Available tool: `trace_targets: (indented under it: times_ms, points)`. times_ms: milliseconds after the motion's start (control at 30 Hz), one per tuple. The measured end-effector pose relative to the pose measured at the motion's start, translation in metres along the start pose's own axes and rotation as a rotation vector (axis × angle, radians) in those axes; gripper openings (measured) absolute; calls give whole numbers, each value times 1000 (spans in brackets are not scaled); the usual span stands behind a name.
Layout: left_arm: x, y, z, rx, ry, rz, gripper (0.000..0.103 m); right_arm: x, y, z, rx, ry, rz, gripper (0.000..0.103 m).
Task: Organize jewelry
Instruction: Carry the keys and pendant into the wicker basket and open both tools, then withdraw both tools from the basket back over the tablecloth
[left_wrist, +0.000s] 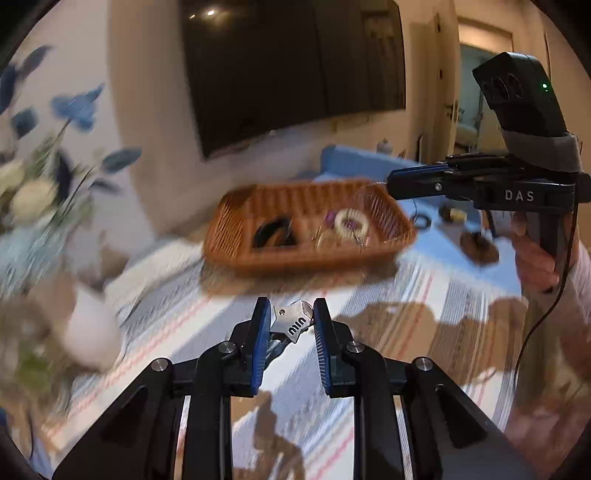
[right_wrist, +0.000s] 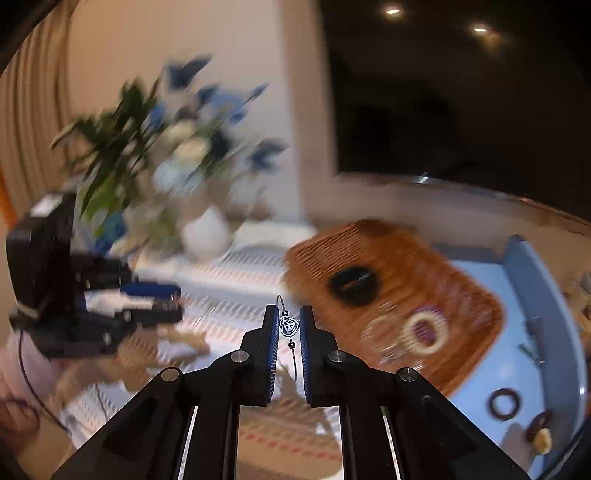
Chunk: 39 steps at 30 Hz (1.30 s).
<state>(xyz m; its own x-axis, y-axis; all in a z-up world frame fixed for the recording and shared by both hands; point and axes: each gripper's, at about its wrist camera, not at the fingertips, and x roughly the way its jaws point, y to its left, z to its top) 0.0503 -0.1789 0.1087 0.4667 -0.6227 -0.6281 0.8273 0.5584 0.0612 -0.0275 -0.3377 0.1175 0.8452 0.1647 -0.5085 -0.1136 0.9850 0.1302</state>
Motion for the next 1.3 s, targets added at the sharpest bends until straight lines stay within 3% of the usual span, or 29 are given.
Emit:
trace_targets:
  times_ms: [133, 333, 533, 733, 767, 800, 867, 1000, 1133, 1300]
  points:
    - [35, -2, 44, -37, -34, -51, 23, 2, -43, 20, 107, -41, -66, 11]
    - [109, 1, 88, -100, -9, -119, 23, 40, -99, 30, 260, -37, -141, 11]
    - [176, 10, 110, -158, 65, -137, 23, 80, -138, 20, 360, 9, -140, 11]
    - [199, 17, 117, -204, 82, -145, 23, 98, -154, 17, 407, 24, -134, 11]
    - [199, 18, 117, -215, 78, -156, 24, 97, -155, 18, 408, 19, -138, 13]
    - [197, 20, 117, -235, 75, -186, 34, 96, -156, 18, 412, 12, -137, 14]
    - [187, 24, 116, -266, 45, -220, 46, 93, -156, 17, 422, 7, -122, 15]
    - [160, 19, 114, -231, 26, -197, 49, 85, -150, 16, 421, 4, -125, 28]
    - [124, 15, 103, -196, 20, -137, 49, 71, -135, 18, 399, 1, -96, 28]
    - [62, 23, 68, -226, -15, -63, 49, 43, -90, 17, 315, -20, -59, 32]
